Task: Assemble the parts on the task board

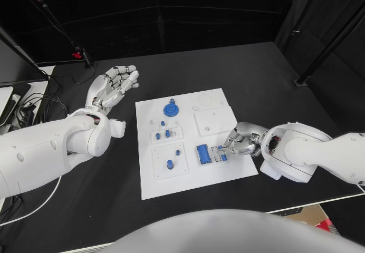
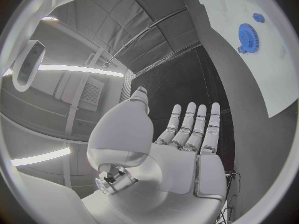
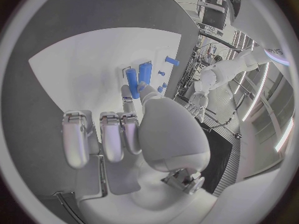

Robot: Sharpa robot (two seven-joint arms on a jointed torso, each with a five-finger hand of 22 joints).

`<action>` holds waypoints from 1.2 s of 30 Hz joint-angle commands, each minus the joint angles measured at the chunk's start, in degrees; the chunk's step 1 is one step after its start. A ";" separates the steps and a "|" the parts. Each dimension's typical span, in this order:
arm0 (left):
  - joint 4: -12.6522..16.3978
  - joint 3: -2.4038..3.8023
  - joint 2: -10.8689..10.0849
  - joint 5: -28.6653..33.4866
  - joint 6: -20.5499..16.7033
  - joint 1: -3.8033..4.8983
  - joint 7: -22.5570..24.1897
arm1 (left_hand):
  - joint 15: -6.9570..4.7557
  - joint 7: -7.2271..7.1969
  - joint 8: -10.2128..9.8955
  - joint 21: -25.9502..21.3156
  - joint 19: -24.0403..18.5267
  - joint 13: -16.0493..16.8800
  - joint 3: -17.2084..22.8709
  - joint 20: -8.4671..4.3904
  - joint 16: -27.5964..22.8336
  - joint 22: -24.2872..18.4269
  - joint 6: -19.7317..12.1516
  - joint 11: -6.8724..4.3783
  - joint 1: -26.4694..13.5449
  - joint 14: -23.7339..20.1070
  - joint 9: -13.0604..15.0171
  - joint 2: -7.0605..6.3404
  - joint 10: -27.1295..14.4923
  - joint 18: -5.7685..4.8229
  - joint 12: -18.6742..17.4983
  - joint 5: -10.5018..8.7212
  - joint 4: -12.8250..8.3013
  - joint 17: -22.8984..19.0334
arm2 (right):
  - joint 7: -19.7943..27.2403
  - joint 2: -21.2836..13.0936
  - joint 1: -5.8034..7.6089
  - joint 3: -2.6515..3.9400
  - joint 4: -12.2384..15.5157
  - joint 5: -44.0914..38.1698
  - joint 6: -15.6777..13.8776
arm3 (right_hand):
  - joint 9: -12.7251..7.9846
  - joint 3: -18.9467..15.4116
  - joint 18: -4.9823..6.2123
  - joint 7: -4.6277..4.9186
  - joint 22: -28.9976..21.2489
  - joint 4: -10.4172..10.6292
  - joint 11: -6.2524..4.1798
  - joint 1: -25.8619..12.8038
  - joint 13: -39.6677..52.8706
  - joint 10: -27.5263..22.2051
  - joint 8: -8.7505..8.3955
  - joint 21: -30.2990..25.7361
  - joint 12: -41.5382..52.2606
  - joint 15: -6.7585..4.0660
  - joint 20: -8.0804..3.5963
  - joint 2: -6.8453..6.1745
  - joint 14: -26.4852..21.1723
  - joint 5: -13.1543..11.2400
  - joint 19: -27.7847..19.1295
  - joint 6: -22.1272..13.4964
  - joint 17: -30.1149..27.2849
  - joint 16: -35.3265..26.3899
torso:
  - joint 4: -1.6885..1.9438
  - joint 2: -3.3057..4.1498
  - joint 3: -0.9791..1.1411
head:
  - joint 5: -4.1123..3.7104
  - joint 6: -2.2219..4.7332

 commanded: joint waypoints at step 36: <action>-0.01 0.05 0.07 0.10 0.57 0.08 5.58 | -0.17 8.77 0.39 0.31 -0.12 -0.28 -0.52 -0.05 0.42 -0.15 -0.48 -0.07 0.11 0.03 -0.25 0.85 -0.11 0.28 0.51 0.91 -0.09 -0.46 | -4.19 4.95 0.03 0.00 -2.67 -11.03 6.92 | -0.26 -1.06 -0.41 0.20 15.09 2.60 -0.16 -1.41 15.06 6.06 -1.61 0.20 -0.20 0.08 0.23 0.33 5.96 -1.38 5.96 0.71 15.07 0.14 | -0.05 -0.04 0.04 | 0.07 0.00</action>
